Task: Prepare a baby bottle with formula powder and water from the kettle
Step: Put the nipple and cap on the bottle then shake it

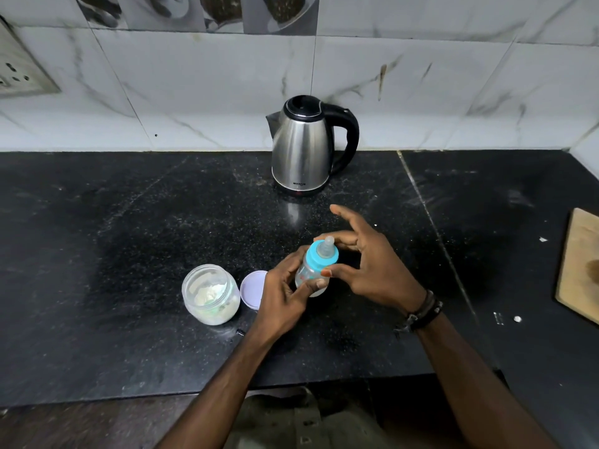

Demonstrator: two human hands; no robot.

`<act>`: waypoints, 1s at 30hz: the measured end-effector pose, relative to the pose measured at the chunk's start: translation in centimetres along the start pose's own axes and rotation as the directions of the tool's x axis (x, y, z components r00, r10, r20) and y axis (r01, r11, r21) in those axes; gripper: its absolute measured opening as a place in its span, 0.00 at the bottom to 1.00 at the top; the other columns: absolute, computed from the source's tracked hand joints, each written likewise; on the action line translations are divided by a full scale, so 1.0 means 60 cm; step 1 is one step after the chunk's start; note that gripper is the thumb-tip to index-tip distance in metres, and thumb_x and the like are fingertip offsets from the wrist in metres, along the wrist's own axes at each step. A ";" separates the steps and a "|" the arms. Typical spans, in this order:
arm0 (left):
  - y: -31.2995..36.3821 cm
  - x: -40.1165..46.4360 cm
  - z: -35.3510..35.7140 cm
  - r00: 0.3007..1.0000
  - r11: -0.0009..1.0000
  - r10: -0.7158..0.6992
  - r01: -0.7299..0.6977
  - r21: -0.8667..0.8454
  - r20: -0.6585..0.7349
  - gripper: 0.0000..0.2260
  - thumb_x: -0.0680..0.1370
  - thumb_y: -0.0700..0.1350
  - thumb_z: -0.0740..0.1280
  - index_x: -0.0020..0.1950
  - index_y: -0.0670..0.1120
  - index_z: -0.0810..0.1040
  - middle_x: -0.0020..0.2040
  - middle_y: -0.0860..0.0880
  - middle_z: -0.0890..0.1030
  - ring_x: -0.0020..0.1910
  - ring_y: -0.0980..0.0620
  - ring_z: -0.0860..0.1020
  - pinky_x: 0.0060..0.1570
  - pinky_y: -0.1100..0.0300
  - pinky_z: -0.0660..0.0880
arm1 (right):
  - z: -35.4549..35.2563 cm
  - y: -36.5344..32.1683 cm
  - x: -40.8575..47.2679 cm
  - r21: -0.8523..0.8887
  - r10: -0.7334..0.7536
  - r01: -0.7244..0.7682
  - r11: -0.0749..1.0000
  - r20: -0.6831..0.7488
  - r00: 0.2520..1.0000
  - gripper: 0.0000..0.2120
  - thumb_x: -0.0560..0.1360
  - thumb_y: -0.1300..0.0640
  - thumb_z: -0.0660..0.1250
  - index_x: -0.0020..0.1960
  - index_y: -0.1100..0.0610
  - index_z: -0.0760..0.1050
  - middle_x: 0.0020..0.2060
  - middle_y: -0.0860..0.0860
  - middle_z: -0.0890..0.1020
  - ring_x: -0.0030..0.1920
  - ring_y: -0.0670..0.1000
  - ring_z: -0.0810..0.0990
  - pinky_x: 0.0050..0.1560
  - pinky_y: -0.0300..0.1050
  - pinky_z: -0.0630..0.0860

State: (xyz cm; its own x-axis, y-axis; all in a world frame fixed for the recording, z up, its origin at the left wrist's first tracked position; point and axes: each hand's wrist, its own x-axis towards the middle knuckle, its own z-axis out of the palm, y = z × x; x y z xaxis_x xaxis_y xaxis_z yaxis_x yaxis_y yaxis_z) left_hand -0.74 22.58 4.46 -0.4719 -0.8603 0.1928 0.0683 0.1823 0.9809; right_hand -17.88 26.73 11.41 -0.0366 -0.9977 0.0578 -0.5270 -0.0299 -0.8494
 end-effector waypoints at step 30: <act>0.008 -0.001 -0.006 1.000 0.999 -0.026 0.026 -0.019 -0.016 0.20 0.76 0.33 0.71 0.66 0.49 0.78 0.63 0.46 0.82 0.64 0.46 0.80 0.66 0.44 0.76 | 0.034 -0.027 -0.002 -0.353 -0.040 -0.067 0.933 -0.288 0.957 0.47 0.60 0.30 0.74 0.72 0.50 0.64 0.48 0.45 0.86 0.48 0.47 0.84 0.53 0.48 0.80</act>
State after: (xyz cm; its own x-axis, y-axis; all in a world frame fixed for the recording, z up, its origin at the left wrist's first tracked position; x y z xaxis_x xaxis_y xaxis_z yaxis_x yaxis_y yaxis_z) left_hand -0.34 22.56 4.94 -0.4592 -0.8724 0.1674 0.0724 0.1510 0.9859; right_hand -15.25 26.77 11.71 -0.2585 -0.9357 0.2402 -0.7891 0.0611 -0.6112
